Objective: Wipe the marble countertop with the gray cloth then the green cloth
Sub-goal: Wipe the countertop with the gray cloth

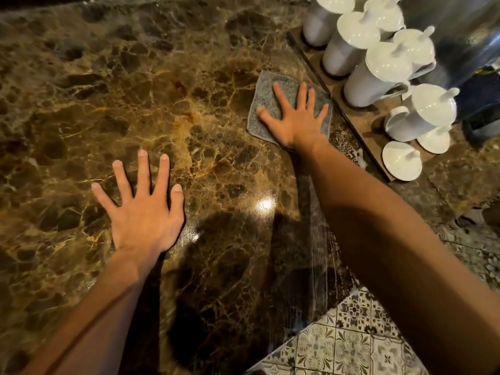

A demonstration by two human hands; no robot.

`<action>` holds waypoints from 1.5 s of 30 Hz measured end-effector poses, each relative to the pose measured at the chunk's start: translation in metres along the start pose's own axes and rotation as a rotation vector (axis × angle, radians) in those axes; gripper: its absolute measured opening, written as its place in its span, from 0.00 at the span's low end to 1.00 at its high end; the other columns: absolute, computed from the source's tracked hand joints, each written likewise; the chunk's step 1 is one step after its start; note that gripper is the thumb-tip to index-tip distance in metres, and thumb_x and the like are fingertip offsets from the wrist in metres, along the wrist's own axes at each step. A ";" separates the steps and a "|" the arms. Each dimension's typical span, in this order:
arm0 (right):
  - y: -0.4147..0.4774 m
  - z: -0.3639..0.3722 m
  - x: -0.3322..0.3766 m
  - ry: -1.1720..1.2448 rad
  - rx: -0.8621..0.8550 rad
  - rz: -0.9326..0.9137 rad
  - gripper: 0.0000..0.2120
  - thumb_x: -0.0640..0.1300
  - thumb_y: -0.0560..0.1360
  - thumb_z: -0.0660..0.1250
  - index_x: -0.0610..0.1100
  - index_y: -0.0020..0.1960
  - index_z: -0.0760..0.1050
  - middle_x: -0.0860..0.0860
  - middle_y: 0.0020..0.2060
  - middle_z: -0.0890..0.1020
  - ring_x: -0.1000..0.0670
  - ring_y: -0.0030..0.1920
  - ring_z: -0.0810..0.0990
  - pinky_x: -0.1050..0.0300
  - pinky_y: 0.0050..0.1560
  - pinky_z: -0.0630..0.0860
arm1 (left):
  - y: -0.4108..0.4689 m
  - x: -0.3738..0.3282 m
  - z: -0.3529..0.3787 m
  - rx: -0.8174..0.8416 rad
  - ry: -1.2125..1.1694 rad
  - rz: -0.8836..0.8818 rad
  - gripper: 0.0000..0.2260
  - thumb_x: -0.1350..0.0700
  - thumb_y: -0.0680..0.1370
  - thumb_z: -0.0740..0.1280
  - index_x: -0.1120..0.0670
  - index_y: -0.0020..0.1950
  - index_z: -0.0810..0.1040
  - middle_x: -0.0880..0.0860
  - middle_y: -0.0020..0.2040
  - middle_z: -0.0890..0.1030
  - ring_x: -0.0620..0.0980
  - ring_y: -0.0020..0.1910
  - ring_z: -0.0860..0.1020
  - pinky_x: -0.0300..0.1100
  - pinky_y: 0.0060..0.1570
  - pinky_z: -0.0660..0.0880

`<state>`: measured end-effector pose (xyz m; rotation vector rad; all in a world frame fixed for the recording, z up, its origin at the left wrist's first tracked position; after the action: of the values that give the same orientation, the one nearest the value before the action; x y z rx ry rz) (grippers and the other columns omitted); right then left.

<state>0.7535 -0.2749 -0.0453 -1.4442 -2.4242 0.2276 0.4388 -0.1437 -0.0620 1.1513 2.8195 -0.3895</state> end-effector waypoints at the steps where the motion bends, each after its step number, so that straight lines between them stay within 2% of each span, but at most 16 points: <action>1: 0.002 0.000 -0.001 0.003 -0.015 0.006 0.42 0.81 0.72 0.42 0.67 0.82 0.43 0.43 0.83 0.39 0.40 0.82 0.35 0.27 0.75 0.32 | 0.000 0.000 0.000 0.000 0.002 -0.002 0.28 0.37 0.83 0.41 0.40 0.82 0.40 0.48 0.84 0.39 0.62 0.82 0.38 0.73 0.74 0.38; 7: -0.037 0.015 -0.008 0.010 -0.080 -0.021 0.41 0.82 0.72 0.42 0.67 0.81 0.44 0.45 0.84 0.41 0.41 0.82 0.37 0.29 0.76 0.33 | 0.002 0.000 0.001 -0.001 0.006 -0.004 0.28 0.36 0.82 0.40 0.39 0.82 0.41 0.48 0.84 0.39 0.61 0.82 0.38 0.73 0.73 0.37; 14: -0.169 0.052 -0.029 -0.034 -0.037 -0.063 0.39 0.79 0.76 0.43 0.67 0.81 0.36 0.44 0.83 0.37 0.43 0.81 0.33 0.30 0.78 0.36 | 0.001 0.000 -0.001 0.001 -0.012 0.000 0.28 0.36 0.82 0.41 0.40 0.82 0.42 0.48 0.84 0.40 0.62 0.82 0.38 0.73 0.73 0.37; 19: -0.270 0.081 -0.043 -0.066 -0.063 -0.042 0.39 0.77 0.76 0.49 0.65 0.82 0.43 0.42 0.83 0.41 0.40 0.82 0.38 0.28 0.78 0.43 | 0.001 0.000 -0.002 -0.003 -0.005 0.007 0.28 0.37 0.83 0.43 0.41 0.83 0.44 0.49 0.84 0.42 0.63 0.82 0.40 0.74 0.73 0.38; 22: -0.291 0.087 -0.048 -0.079 -0.040 -0.031 0.39 0.78 0.76 0.47 0.65 0.82 0.43 0.42 0.83 0.41 0.40 0.83 0.38 0.27 0.77 0.44 | 0.001 0.000 -0.002 -0.008 -0.013 0.012 0.28 0.37 0.83 0.43 0.41 0.83 0.45 0.50 0.84 0.43 0.63 0.82 0.40 0.74 0.73 0.38; 29: -0.231 0.063 -0.057 -0.090 -0.032 0.033 0.42 0.83 0.70 0.38 0.69 0.80 0.36 0.45 0.83 0.36 0.43 0.82 0.34 0.31 0.77 0.35 | 0.000 0.000 -0.004 -0.003 -0.015 0.014 0.28 0.37 0.83 0.43 0.41 0.83 0.45 0.50 0.84 0.42 0.64 0.82 0.40 0.74 0.73 0.39; 33: -0.158 0.041 -0.074 -0.064 -0.045 0.083 0.40 0.82 0.72 0.42 0.71 0.79 0.37 0.47 0.83 0.38 0.44 0.82 0.37 0.31 0.78 0.35 | 0.000 -0.001 -0.004 0.010 0.005 0.007 0.28 0.37 0.82 0.41 0.41 0.82 0.42 0.49 0.84 0.40 0.63 0.81 0.39 0.74 0.73 0.38; 37: -0.106 0.021 -0.088 -0.088 -0.052 0.039 0.39 0.82 0.73 0.43 0.71 0.80 0.40 0.46 0.84 0.40 0.44 0.83 0.38 0.33 0.78 0.35 | 0.001 -0.001 -0.005 0.023 0.003 0.006 0.28 0.37 0.82 0.40 0.40 0.82 0.41 0.49 0.84 0.38 0.63 0.81 0.38 0.74 0.73 0.38; 42: -0.082 0.010 -0.091 -0.094 -0.075 -0.004 0.41 0.81 0.72 0.42 0.68 0.81 0.42 0.43 0.84 0.43 0.44 0.83 0.39 0.41 0.81 0.38 | 0.001 0.000 -0.004 0.016 0.002 0.007 0.28 0.37 0.82 0.40 0.40 0.82 0.40 0.49 0.84 0.38 0.63 0.81 0.37 0.74 0.73 0.37; 45: -0.084 0.011 -0.093 -0.080 -0.075 -0.001 0.40 0.81 0.72 0.42 0.68 0.81 0.42 0.44 0.84 0.43 0.44 0.83 0.39 0.40 0.81 0.38 | 0.001 0.000 -0.003 0.014 -0.004 0.007 0.28 0.37 0.82 0.41 0.40 0.82 0.41 0.49 0.84 0.38 0.63 0.81 0.38 0.73 0.73 0.37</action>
<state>0.7208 -0.3966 -0.0484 -1.4922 -2.5223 0.1998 0.4397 -0.1421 -0.0593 1.1617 2.8125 -0.4112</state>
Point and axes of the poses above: each hand's wrist, its own y-axis towards the middle knuckle, its own z-axis out of the palm, x = y × z, the point moved 1 cm from there along y, towards the middle knuckle
